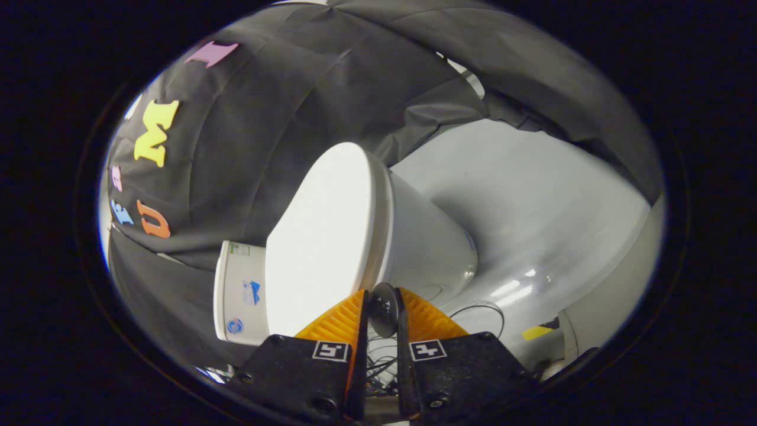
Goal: Open the toilet lid.
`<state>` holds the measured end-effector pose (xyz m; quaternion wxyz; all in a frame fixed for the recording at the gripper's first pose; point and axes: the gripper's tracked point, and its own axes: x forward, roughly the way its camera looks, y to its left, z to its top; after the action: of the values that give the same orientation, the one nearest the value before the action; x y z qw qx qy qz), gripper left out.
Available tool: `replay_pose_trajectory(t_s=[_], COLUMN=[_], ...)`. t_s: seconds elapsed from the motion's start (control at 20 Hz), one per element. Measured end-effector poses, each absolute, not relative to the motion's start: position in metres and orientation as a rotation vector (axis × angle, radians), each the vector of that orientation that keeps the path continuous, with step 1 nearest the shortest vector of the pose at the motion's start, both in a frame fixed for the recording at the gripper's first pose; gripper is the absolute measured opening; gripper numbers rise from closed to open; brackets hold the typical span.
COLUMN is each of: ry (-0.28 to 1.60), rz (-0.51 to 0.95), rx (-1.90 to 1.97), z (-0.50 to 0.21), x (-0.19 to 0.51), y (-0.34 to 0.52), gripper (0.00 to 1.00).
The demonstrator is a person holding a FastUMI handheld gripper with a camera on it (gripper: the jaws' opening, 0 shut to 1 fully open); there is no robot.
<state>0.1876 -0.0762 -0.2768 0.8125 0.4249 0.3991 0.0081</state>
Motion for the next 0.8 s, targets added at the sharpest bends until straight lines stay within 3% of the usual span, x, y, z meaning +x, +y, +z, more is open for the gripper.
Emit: replay_pose_trajectory(t_s=[0.35,0.8], ry=[0.829,0.801], rz=[0.036,0.072], rx=[1.001,0.958], z=[-0.259,-0.219], x=[0.189,0.191], y=[-0.072,-0.062], gripper=[0.07,0.05])
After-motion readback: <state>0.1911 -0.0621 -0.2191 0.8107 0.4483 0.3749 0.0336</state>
